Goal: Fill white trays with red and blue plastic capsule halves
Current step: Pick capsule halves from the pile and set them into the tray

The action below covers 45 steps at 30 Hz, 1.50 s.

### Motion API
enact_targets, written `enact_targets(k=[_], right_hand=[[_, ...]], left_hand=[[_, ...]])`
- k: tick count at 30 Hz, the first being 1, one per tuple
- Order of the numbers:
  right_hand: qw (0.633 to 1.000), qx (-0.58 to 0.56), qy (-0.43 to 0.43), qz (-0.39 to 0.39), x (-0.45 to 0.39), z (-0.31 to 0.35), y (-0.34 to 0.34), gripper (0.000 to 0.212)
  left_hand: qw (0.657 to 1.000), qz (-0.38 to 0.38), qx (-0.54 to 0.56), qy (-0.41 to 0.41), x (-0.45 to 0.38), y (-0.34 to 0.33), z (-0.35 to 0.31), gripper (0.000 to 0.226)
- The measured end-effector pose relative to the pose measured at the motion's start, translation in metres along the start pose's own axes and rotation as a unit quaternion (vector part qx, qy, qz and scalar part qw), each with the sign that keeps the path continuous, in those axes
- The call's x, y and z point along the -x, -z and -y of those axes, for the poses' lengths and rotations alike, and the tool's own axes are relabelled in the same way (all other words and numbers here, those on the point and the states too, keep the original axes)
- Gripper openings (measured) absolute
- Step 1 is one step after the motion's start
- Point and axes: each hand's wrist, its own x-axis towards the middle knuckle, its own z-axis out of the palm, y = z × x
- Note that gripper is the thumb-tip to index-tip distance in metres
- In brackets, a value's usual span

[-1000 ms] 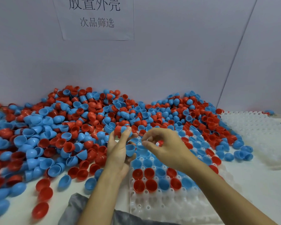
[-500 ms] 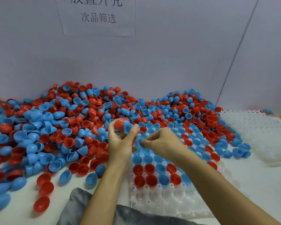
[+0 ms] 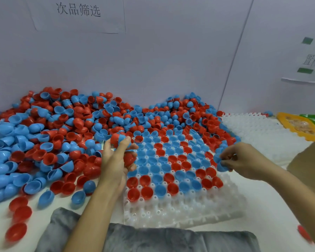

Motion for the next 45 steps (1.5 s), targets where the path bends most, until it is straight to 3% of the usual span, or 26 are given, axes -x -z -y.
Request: enact_targets(k=[4,15,19,22,26,31,36,42,45], right_hand=[[0.996,0.082,0.005,0.042,0.002,-0.011,-0.011,0.004],[0.98,0.171,-0.009,0.101,0.002,-0.003,-0.017,0.024],[0.984,0.166,0.006,0.068,-0.002,0.008,-0.005,0.031],[0.991,0.107,0.076,0.019,-0.013,0.041,-0.008,0.028],[0.984,-0.058,0.17,-0.011,-0.03,0.109,-0.033,0.027],[0.944,-0.244,0.22,-0.007,-0.037,0.188,-0.072,0.017],[0.89,-0.4,0.22,0.003,-0.033,0.207,-0.101,0.008],[0.878,-0.433,0.203,-0.022,-0.033,0.191,-0.123,0.009],[0.886,-0.406,0.224,0.013,-0.034,0.187,-0.126,0.015]], left_hand=[[0.999,0.031,0.034,0.027,0.005,0.003,-0.002,0.012],[0.994,0.049,0.078,0.052,0.011,0.01,-0.003,0.013],[0.994,0.047,0.085,0.04,0.011,0.009,-0.004,0.028],[0.996,0.043,0.073,0.033,0.011,0.009,-0.004,0.052],[0.998,0.042,0.048,0.026,0.011,0.011,-0.002,0.069],[0.999,0.043,-0.005,-0.009,0.02,0.021,-0.003,0.072],[0.994,0.041,-0.091,-0.037,0.02,0.04,-0.003,0.068],[0.998,0.027,-0.048,-0.012,0.011,0.036,-0.002,0.062],[1.0,0.002,0.0,-0.003,0.006,0.034,-0.005,0.062]])
